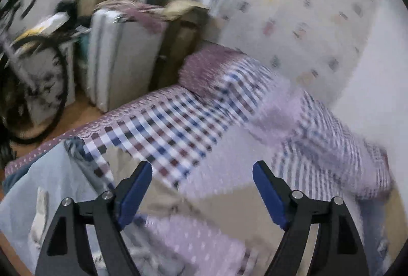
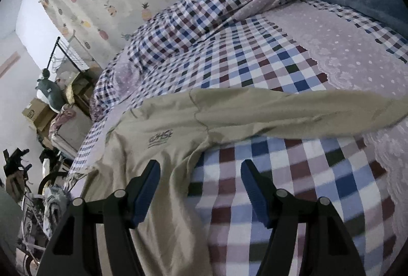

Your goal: Fold clothes

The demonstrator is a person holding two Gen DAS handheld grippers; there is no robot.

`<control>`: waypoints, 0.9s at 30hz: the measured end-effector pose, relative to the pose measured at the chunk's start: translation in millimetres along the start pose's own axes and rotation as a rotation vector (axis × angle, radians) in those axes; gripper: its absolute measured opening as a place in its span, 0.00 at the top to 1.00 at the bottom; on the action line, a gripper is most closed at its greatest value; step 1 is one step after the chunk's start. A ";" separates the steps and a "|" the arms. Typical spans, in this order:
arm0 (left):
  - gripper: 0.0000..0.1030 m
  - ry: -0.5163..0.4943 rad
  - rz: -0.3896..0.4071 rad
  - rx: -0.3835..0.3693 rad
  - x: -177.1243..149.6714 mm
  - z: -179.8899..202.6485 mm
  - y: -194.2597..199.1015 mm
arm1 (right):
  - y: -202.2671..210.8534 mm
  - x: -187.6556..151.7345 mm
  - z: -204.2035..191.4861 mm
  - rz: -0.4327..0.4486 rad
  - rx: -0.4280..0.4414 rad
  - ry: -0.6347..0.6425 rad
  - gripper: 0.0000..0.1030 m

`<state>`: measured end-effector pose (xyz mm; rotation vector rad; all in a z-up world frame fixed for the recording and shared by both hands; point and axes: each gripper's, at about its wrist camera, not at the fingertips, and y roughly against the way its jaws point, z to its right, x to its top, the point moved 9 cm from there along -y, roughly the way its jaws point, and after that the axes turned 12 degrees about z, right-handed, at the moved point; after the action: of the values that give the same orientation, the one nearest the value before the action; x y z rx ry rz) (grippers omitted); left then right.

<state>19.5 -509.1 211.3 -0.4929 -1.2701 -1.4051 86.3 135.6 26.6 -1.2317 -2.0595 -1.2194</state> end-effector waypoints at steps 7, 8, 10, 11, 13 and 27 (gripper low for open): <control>0.17 -0.047 -0.053 -0.203 -71.3 34.2 83.8 | 69.5 -40.6 -6.3 -0.072 0.010 0.081 0.32; 0.17 -0.024 -0.052 -0.231 -79.1 33.7 96.3 | 80.1 -50.2 -4.2 -0.087 0.012 0.084 0.32; 0.17 0.000 -0.050 -0.262 -90.2 30.0 115.6 | 99.0 -71.7 2.3 -0.119 0.010 0.089 0.32; 0.17 0.010 -0.049 -0.276 -95.5 28.1 124.9 | 106.5 -84.6 6.1 -0.143 0.002 0.094 0.32; 0.17 -0.016 -0.062 -0.285 -112.3 22.7 142.5 | 119.4 -106.5 13.3 -0.186 -0.019 0.106 0.32; 0.17 -0.063 -0.201 -0.366 -206.1 14.8 206.1 | 174.6 -156.5 26.9 -0.228 -0.040 0.129 0.33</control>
<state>257.4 -363.6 125.1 -0.6749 -1.1382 -1.8187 317.1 122.4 -20.5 -0.9271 -2.1317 -1.4086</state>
